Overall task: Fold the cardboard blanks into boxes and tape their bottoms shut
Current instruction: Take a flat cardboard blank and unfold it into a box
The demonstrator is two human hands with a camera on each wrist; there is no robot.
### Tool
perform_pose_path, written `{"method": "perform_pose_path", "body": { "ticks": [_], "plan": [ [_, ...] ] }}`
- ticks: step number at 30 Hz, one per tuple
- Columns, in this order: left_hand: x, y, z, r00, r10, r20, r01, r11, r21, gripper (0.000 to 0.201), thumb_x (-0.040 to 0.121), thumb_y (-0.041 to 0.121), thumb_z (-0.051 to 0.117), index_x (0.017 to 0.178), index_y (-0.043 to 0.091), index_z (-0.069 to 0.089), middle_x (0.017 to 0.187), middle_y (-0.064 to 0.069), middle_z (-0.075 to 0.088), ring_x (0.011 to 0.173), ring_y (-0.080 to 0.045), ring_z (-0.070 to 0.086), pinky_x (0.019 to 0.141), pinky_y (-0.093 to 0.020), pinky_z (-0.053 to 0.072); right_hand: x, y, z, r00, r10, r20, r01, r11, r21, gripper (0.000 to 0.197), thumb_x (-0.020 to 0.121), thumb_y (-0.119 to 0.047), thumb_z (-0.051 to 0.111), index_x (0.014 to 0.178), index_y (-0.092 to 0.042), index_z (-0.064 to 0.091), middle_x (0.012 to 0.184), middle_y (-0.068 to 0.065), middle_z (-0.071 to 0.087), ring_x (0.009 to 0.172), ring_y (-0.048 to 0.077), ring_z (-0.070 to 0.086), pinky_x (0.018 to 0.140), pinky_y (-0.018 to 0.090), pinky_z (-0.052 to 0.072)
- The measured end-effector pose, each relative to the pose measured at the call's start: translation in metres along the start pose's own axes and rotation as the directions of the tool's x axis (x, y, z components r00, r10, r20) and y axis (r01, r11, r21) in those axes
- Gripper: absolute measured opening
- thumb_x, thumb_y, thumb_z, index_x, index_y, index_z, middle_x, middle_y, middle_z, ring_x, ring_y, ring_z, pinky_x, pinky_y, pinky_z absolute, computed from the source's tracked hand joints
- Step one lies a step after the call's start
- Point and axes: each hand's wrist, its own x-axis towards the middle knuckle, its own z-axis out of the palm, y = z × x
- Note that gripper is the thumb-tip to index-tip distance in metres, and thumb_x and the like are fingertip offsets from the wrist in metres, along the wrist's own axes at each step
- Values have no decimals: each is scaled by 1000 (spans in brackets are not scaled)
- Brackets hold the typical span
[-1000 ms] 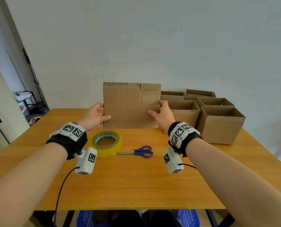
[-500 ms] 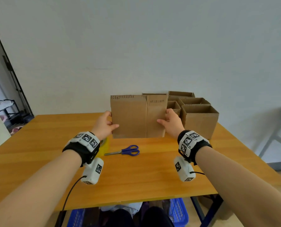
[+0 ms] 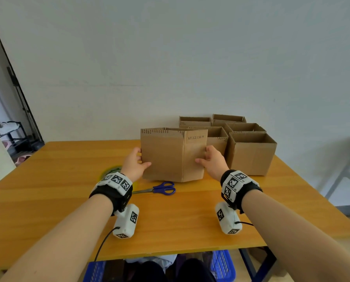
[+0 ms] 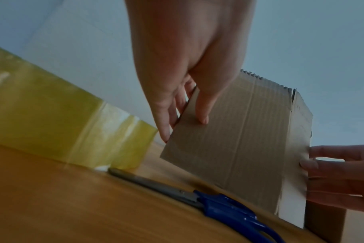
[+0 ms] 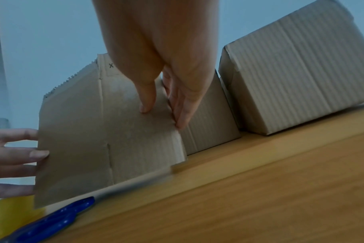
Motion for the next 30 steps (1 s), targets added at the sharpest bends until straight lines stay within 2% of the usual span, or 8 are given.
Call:
{"method": "perform_pose_path", "body": {
  "ticks": [5,7,11,14,18,23,26,30],
  "plan": [
    [-1,4,6,1000,-11,-4,11,999,-30,55,90,11,62,138,8,36,137,-16,49,128,-29,45,104,-45,41,2,1,7,1000,22,0,-22,1000,14,54,91,-14,61,140,-9,37,134,12,52,122,26,50,100,38,44],
    [-3,6,7,1000,-10,-4,9,998,-61,56,91,16,61,140,7,34,138,-15,48,128,-27,44,104,-39,41,4,0,10,1000,27,8,-27,999,21,55,91,-14,60,140,-10,36,135,11,52,123,26,51,101,39,44],
    [-4,11,9,1000,-9,9,10,993,-115,63,90,25,62,142,10,30,141,-11,46,130,-25,43,103,-36,39,5,-1,17,999,20,48,-22,999,40,54,92,-10,58,142,-11,35,135,10,52,122,24,51,97,34,44],
    [-4,13,11,999,-12,33,15,994,-107,68,88,25,64,144,12,28,143,-11,44,133,-25,40,105,-38,37,4,-7,24,997,-15,69,11,999,52,50,93,-7,55,140,-12,40,130,8,56,119,23,54,96,30,44],
    [-3,9,10,1000,-24,12,25,991,-132,69,87,24,66,143,12,29,140,-13,47,127,-26,46,104,-40,42,6,-15,34,997,-33,70,26,995,93,46,94,-5,52,138,-14,43,128,9,58,118,25,55,101,43,47],
    [-3,6,4,999,-50,-10,48,988,-146,68,85,28,68,140,13,31,136,-13,49,123,-28,50,100,-49,45,10,-18,41,996,-23,87,13,994,106,45,96,-4,48,139,-15,43,129,8,58,119,24,55,101,43,47],
    [-4,6,2,998,-70,-9,67,983,-168,62,86,27,67,137,11,34,133,-13,51,121,-27,51,99,-48,46,11,-20,45,995,1,99,-16,988,151,43,97,-2,43,138,-14,44,126,7,60,116,22,58,99,39,49],
    [-5,9,-3,984,-175,40,179,931,-319,28,98,12,45,126,11,40,130,-14,52,116,-29,52,97,-51,44,13,-24,52,995,23,96,-41,980,197,37,101,-11,35,137,-12,46,122,10,62,111,26,60,97,43,51]
  ]
}}
